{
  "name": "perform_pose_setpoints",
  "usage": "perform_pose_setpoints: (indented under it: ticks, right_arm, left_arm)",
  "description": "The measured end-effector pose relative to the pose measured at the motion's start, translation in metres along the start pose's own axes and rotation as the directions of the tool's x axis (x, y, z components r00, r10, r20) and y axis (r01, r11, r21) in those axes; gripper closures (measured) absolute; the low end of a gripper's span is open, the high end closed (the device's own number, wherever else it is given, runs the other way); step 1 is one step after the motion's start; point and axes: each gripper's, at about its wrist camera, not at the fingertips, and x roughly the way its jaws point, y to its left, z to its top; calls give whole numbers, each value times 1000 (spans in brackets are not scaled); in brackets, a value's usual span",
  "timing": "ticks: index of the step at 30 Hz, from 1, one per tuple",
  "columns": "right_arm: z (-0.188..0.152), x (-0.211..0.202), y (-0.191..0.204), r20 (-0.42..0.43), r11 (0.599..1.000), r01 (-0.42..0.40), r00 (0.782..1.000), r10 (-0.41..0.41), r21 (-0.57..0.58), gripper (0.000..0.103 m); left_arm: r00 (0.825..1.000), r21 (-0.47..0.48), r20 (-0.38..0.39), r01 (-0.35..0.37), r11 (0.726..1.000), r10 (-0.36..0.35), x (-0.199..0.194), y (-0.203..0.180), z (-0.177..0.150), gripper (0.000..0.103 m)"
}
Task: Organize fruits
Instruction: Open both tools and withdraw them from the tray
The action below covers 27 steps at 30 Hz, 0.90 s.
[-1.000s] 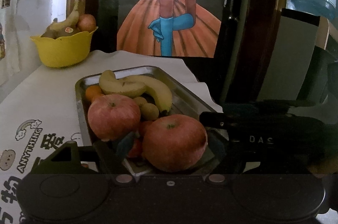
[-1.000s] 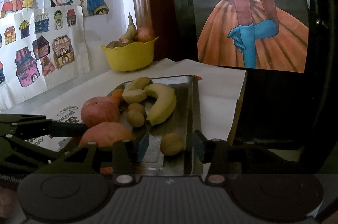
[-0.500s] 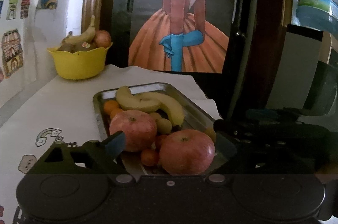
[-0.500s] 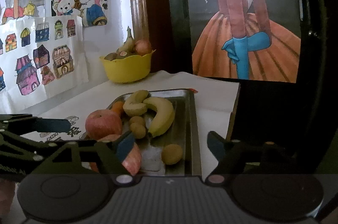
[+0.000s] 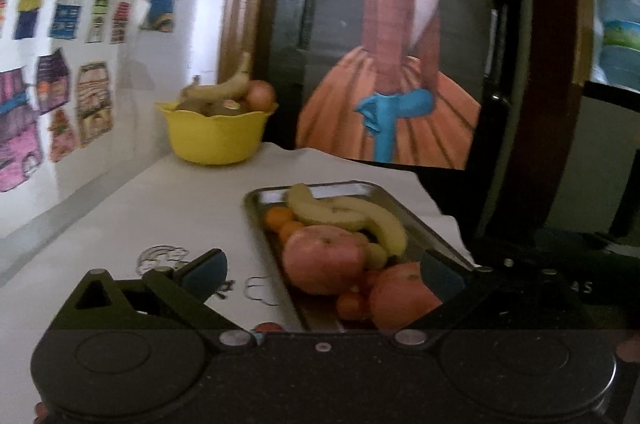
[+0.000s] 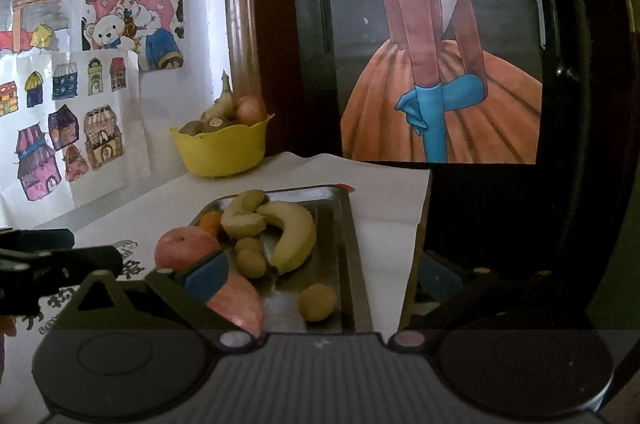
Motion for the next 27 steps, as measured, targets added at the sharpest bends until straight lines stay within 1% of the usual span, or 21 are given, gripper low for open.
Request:
perform_pose_setpoints:
  ticks: [5,8,11,17,20,23,27]
  right_arm:
    - [0,-10,10,19,999,24,1000,-24,22,0]
    - [2,-19,17,31,999,45,998,-46,28,0]
    - [3,-29,25,15,996,80,997,-81,39,0]
    - [-2,-56,48,-10,993,108,994,-108,39,0]
    - [-5,-71,62,-16,990,132,991,-132,45,0]
    - [-8,-84,76,-10,990,135,991,-134,43,0]
    - [-12,-97,92,-7,987,159,987,-159,27,0]
  left_arm:
    - [998,-19,18,-64,998,64,-13,10,1,1]
    - [996,-24,17,-89,996,89,-21,16,1,1]
    - [994,-33,16,-105,994,106,-31,23,0,1]
    - [991,-48,17,-135,990,136,-56,38,-3,1]
    - [990,-59,16,-139,988,141,-69,48,-8,1]
    - [993,-69,14,-118,991,120,-80,56,-14,1]
    - [993,-77,11,-120,990,121,-98,66,-23,1]
